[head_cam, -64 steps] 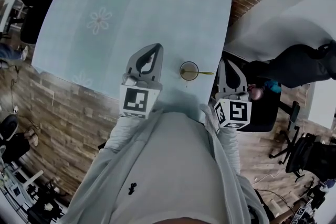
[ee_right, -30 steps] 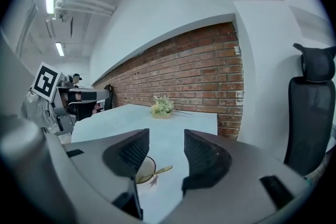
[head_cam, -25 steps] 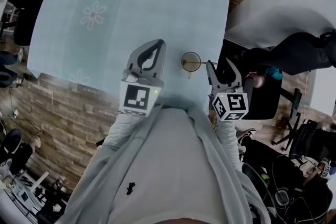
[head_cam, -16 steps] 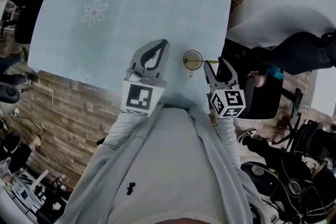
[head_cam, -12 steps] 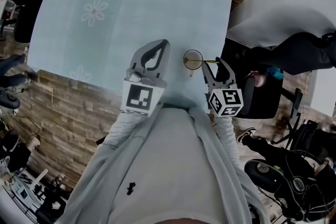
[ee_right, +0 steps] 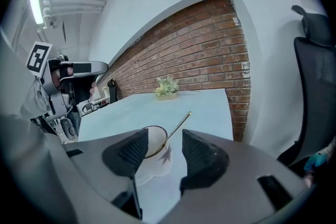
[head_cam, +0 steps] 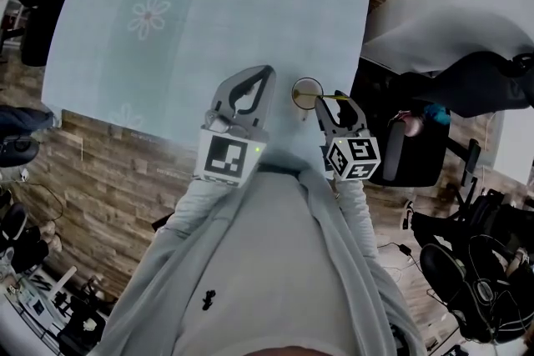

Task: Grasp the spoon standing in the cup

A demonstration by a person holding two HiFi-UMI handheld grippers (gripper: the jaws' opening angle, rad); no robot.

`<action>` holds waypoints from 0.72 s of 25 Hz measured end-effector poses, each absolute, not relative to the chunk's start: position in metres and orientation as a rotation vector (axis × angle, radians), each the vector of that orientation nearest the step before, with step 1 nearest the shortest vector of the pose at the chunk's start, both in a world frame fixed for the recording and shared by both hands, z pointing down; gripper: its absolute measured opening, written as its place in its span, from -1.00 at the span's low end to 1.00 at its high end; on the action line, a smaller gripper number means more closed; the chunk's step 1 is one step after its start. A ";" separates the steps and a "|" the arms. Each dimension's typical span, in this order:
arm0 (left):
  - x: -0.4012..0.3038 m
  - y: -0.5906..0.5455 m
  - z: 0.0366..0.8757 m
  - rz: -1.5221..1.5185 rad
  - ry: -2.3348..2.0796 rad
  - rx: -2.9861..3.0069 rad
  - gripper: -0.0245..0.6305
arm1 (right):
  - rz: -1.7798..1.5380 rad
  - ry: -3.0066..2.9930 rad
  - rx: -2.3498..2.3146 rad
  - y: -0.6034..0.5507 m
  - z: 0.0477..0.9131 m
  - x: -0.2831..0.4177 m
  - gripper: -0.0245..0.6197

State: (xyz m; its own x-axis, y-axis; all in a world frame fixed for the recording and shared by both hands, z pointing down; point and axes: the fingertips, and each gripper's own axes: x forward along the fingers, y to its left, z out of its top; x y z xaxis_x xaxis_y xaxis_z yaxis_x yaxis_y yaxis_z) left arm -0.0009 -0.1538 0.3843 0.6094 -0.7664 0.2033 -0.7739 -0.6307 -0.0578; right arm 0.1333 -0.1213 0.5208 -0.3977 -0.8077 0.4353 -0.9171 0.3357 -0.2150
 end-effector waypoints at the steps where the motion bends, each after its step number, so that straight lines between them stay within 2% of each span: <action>1: 0.000 -0.153 0.384 0.314 -1.333 2.772 -0.87 | 0.637 -2.350 1.555 -0.121 0.523 0.133 -0.26; 13: 0.001 -0.148 0.386 0.298 -1.320 2.732 -0.87 | 0.689 -2.384 1.567 -0.120 0.525 0.130 -0.27; 18: 0.001 -0.146 0.388 0.333 -1.311 2.787 -0.87 | 0.678 -2.380 1.593 -0.121 0.523 0.134 -0.58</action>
State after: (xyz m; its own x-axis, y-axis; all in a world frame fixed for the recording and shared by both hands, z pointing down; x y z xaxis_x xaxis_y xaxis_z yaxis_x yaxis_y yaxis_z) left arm 0.0006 -0.1464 0.3879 0.6191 -0.7564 0.2114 -0.7657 -0.6411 -0.0517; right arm 0.1338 -0.1207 0.5231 -0.4001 -0.8214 0.4065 -0.9123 0.3147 -0.2621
